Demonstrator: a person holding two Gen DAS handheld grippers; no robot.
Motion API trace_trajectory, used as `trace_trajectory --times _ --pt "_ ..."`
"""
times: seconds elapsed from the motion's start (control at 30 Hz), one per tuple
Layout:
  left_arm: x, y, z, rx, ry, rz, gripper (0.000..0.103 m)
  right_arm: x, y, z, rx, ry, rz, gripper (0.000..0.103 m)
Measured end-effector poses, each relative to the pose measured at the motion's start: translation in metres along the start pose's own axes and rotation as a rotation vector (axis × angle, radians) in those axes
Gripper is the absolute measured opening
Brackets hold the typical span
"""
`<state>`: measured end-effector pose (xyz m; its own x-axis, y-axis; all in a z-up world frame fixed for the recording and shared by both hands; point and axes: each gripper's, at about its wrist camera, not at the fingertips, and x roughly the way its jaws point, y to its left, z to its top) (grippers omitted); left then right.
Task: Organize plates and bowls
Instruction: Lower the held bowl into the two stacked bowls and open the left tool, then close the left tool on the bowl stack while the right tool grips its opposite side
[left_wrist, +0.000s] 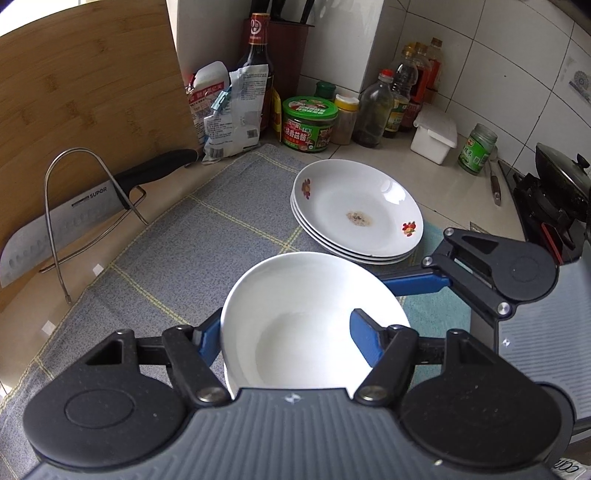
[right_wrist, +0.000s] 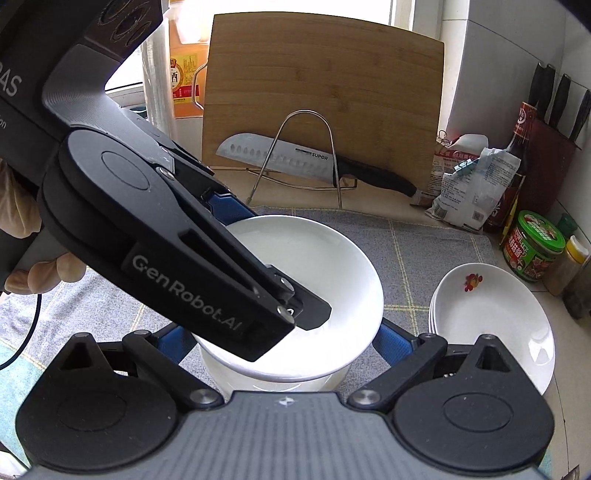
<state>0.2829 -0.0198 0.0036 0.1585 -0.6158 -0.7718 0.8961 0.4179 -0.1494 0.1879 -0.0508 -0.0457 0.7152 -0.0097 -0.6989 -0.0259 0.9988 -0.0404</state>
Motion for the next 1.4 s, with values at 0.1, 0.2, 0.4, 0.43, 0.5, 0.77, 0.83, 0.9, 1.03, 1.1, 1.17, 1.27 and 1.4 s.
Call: trace_trajectory --times 0.1,0.2,0.4,0.43,0.5,0.77,0.83,0.9,1.03,1.1,1.17,1.27,1.4 --pt "0.004 0.001 -0.004 -0.005 0.011 0.0 0.069 0.002 0.0 -0.002 0.005 0.003 0.012 0.101" --pt "0.007 0.002 -0.007 -0.016 0.019 -0.003 0.069 0.004 0.001 -0.004 0.011 0.009 0.022 0.101" --pt "0.011 0.002 -0.009 -0.017 0.016 -0.006 0.069 0.006 0.002 -0.005 0.002 0.017 0.017 0.101" --pt "0.011 0.002 -0.01 -0.017 0.016 -0.007 0.069 0.006 0.001 -0.005 0.003 0.018 0.017 0.101" --pt "0.012 0.002 -0.01 -0.02 0.017 -0.01 0.069 0.007 0.002 -0.006 0.002 0.022 0.013 0.101" --pt "0.013 0.003 -0.013 -0.015 0.014 -0.018 0.069 0.01 0.003 -0.008 0.003 0.029 0.009 0.101" --pt "0.014 0.004 -0.013 -0.015 0.01 -0.025 0.072 0.01 0.003 -0.008 0.008 0.028 0.011 0.101" --pt "0.013 0.005 -0.015 -0.023 -0.002 -0.036 0.079 0.011 0.001 -0.008 0.022 0.036 0.02 0.101" --pt "0.001 0.006 -0.016 -0.016 -0.065 0.016 0.084 0.009 0.002 -0.008 0.021 0.025 0.025 0.103" --pt "-0.007 0.011 -0.017 -0.026 -0.093 0.036 0.088 0.006 0.002 -0.008 0.019 0.02 0.03 0.103" --pt "-0.012 0.016 -0.02 -0.033 -0.11 0.073 0.089 0.003 0.002 -0.008 0.024 0.013 0.029 0.103" --pt "-0.013 0.025 -0.028 -0.06 -0.106 0.076 0.089 -0.002 0.003 -0.01 0.028 0.005 0.033 0.103" --pt "-0.02 0.029 -0.043 -0.088 -0.131 0.078 0.089 -0.01 0.007 -0.015 0.017 -0.004 0.035 0.103"
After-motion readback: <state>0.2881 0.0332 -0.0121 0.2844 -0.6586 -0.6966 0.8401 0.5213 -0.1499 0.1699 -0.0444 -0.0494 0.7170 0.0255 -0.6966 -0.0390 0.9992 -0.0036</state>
